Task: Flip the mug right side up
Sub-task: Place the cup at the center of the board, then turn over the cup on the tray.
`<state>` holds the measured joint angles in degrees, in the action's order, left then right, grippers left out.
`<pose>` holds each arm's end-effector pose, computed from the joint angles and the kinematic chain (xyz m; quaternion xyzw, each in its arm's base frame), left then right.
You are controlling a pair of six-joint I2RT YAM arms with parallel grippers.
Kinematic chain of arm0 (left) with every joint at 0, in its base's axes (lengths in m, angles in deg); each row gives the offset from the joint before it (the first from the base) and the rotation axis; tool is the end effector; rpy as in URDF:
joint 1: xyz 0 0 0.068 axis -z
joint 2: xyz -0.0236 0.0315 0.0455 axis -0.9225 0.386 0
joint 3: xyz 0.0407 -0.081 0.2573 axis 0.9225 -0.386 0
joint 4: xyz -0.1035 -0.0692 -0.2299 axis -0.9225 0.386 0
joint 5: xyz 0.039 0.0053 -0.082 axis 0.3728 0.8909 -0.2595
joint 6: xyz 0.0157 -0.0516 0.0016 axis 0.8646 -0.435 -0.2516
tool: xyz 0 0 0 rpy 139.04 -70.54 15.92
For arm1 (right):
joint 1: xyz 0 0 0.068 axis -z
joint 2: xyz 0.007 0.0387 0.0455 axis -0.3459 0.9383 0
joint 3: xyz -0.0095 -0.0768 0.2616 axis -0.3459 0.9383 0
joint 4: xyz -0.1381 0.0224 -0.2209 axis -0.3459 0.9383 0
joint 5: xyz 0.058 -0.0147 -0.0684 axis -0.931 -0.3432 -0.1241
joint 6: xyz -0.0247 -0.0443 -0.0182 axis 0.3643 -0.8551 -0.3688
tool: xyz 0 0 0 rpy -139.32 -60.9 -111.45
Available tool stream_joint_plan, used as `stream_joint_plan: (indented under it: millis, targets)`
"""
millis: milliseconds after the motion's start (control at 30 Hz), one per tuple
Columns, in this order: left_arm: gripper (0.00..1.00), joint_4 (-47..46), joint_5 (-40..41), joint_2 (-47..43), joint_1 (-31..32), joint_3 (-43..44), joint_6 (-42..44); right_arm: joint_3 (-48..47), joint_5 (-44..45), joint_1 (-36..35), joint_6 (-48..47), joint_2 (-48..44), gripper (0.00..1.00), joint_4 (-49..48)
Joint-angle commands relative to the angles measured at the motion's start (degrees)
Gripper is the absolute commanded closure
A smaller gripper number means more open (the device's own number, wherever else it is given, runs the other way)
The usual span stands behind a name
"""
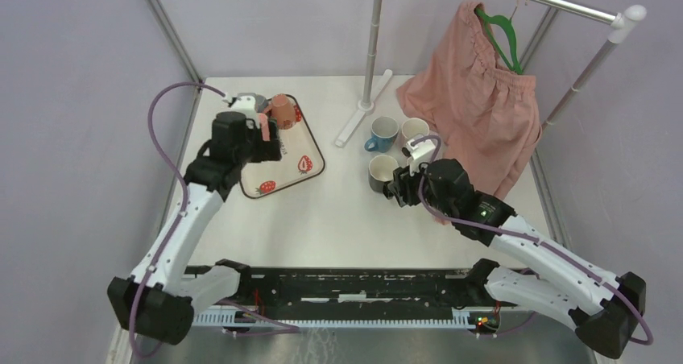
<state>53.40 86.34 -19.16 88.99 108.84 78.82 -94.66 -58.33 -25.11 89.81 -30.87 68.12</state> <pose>0.2058 -0.0744 0.3417 0.0488 0.8636 -0.0459 0.4996 0.1479 0.1411 0.3022 -0.1972 0.8203 0.1918 0.5014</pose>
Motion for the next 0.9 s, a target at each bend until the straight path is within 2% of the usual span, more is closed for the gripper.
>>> stream_joint_plan:
  millis: [0,100,400,600,867]
  targets:
    - [0.02,-1.3,-14.6,6.4,-13.7,4.5,3.4,2.0,-3.5,0.1,-2.1,-1.2,0.43,-1.0]
    - [0.02,1.5,-12.1,12.2,-14.8,8.0,6.9,3.6,-4.9,0.1,-2.2,-2.1,0.43,-2.0]
    - [0.03,-1.0,-7.5,23.1,-19.6,10.4,13.6,6.5,-11.3,0.0,-1.9,-3.2,0.42,-4.4]
    - [0.03,-4.5,-14.0,26.7,-25.9,10.8,16.0,8.1,-13.0,0.1,-2.4,-4.0,0.41,-4.6]
    - [0.08,-5.2,-22.9,34.8,-26.5,14.4,21.0,7.1,-16.4,0.0,-4.4,-1.4,0.42,-1.9]
